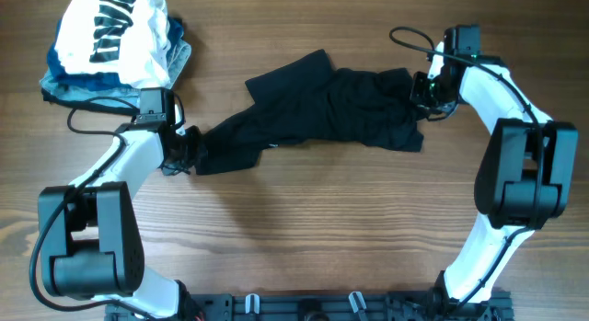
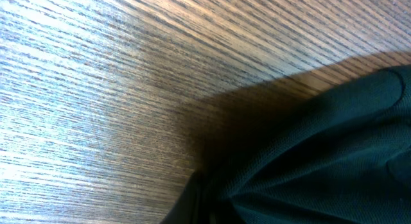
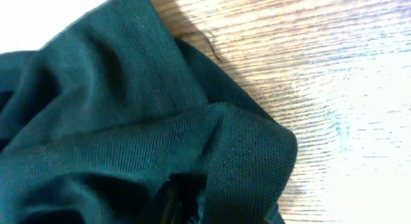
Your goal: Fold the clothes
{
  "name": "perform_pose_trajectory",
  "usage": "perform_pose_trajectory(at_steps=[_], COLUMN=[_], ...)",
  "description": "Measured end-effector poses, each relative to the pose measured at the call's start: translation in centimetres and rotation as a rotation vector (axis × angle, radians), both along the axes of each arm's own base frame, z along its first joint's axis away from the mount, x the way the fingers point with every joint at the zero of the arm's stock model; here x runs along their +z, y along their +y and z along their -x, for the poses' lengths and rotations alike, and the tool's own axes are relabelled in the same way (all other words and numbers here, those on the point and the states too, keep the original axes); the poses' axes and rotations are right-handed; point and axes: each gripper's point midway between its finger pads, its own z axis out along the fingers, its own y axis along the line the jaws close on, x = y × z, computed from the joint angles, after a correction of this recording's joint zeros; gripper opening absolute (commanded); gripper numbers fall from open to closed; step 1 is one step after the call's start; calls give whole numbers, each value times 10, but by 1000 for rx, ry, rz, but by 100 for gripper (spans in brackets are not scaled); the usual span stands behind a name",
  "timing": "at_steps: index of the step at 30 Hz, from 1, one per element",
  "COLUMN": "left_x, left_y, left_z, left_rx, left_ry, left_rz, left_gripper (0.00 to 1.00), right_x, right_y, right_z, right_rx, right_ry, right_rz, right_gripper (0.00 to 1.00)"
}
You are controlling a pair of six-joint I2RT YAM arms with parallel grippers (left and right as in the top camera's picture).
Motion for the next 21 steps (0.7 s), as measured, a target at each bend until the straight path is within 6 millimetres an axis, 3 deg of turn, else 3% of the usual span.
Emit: perform_pose_trajectory(at_steps=[4, 9, 12, 16, 21], left_x=[0, 0, 0, 0, 1], left_y=[0, 0, 0, 0, 0], left_z=[0, 0, 0, 0, -5], left_rx=[0, 0, 0, 0, 0], left_ry=[-1, 0, -1, -1, -23], left_rz=[0, 0, 0, 0, -1], left_gripper=[4, 4, 4, 4, 4], right_x=[-8, -7, 4, 49, 139], right_y=[0, 0, -5, -25, -53], right_z=[6, 7, 9, 2, 7], right_rx=[-15, -25, -37, -70, -107], right_ry=[17, 23, 52, 4, -165], right_rz=[-5, -8, -10, -10, 19], right_gripper=[4, 4, 4, 4, 4])
